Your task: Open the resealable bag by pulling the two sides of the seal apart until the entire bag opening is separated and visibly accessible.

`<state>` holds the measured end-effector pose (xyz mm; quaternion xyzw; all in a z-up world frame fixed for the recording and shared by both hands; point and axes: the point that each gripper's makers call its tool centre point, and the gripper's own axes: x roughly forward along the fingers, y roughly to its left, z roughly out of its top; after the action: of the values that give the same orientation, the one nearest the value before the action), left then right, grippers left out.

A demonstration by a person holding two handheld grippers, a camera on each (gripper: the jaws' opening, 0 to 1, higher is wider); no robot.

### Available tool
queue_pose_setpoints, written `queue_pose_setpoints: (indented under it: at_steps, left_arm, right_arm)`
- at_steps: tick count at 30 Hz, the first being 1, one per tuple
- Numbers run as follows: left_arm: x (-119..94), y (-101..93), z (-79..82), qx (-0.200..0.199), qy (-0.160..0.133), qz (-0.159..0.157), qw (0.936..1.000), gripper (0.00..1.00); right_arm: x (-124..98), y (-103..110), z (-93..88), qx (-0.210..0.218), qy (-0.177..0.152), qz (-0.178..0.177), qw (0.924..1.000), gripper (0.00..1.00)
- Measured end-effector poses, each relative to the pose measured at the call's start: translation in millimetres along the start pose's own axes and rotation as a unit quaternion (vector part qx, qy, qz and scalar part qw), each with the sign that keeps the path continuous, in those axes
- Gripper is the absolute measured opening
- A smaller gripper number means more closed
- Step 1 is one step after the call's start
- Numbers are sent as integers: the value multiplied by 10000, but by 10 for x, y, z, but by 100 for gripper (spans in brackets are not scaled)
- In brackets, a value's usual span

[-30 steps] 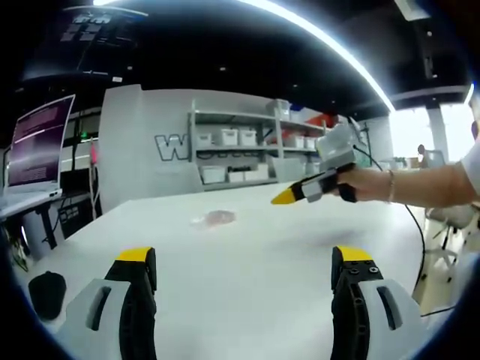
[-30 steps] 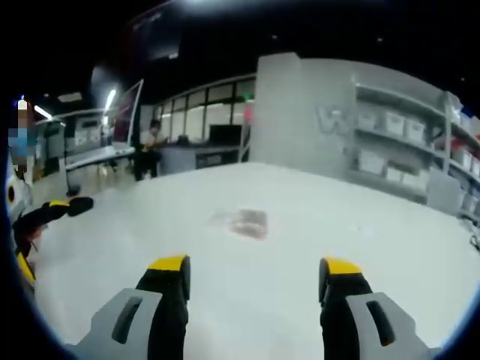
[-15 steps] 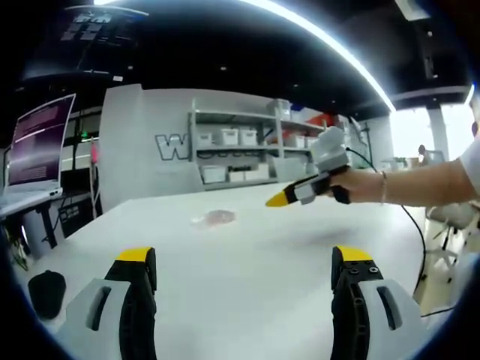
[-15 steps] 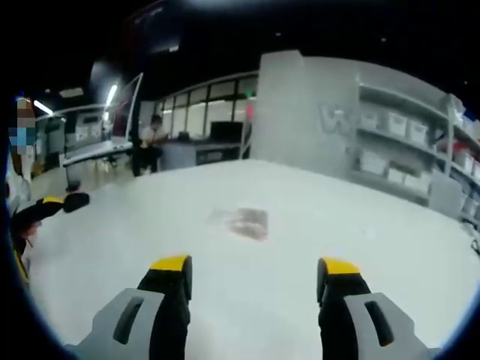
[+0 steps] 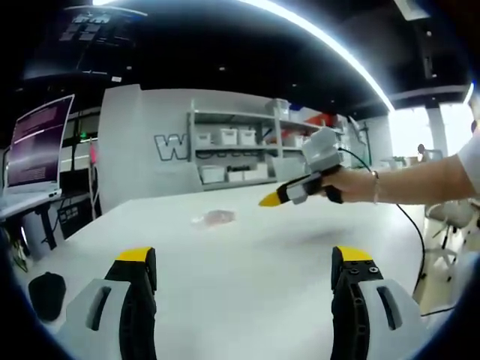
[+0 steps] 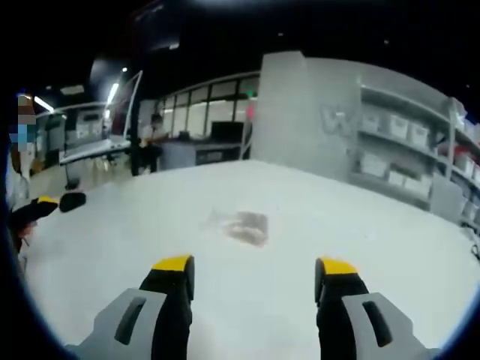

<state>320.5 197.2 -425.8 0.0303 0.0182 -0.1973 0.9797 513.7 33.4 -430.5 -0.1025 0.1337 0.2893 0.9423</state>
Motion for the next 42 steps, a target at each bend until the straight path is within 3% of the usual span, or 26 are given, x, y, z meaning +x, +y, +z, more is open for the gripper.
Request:
queue_pose_setpoints:
  at_steps: [26, 42]
  left_arm:
    - [62, 47, -33, -8, 46, 1, 10000, 95]
    - [70, 98, -81, -30, 87, 44, 9999, 95]
  right_arm:
    - [329, 23, -17, -106, 77, 135, 9998, 59]
    - [404, -33, 7, -215, 85, 127, 9997, 57]
